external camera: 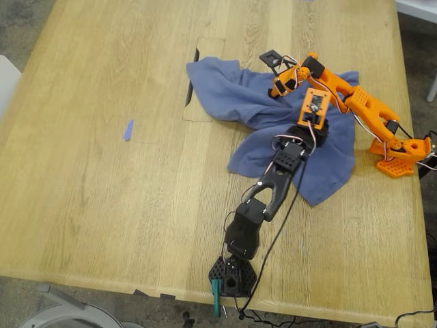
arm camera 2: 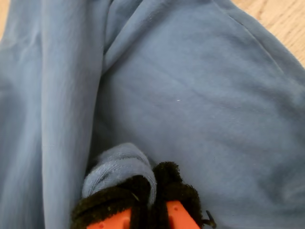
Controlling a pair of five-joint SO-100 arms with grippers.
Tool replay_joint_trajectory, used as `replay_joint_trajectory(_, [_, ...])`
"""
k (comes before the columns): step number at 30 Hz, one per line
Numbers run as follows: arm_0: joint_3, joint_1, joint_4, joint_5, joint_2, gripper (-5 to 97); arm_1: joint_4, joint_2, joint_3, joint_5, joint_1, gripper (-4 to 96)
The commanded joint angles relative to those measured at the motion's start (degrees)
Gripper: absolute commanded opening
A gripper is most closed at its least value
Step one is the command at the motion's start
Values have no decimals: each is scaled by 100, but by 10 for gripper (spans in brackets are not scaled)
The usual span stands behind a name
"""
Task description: Fold a T-shirt
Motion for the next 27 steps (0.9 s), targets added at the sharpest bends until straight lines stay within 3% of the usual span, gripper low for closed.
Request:
replay_joint_trajectory(1, [-756,536,-9,-62,185,-1,-53,53,-290,18,202,-1])
replay_joint_trajectory(13, [-1723,1406,-167,-123,-1301,-1,-413,-343,-290,-18,571,-1])
replay_joint_trajectory(27, [-4192,1898,246,-220,-3691,-1,-466,-457,-290,9,624,-1])
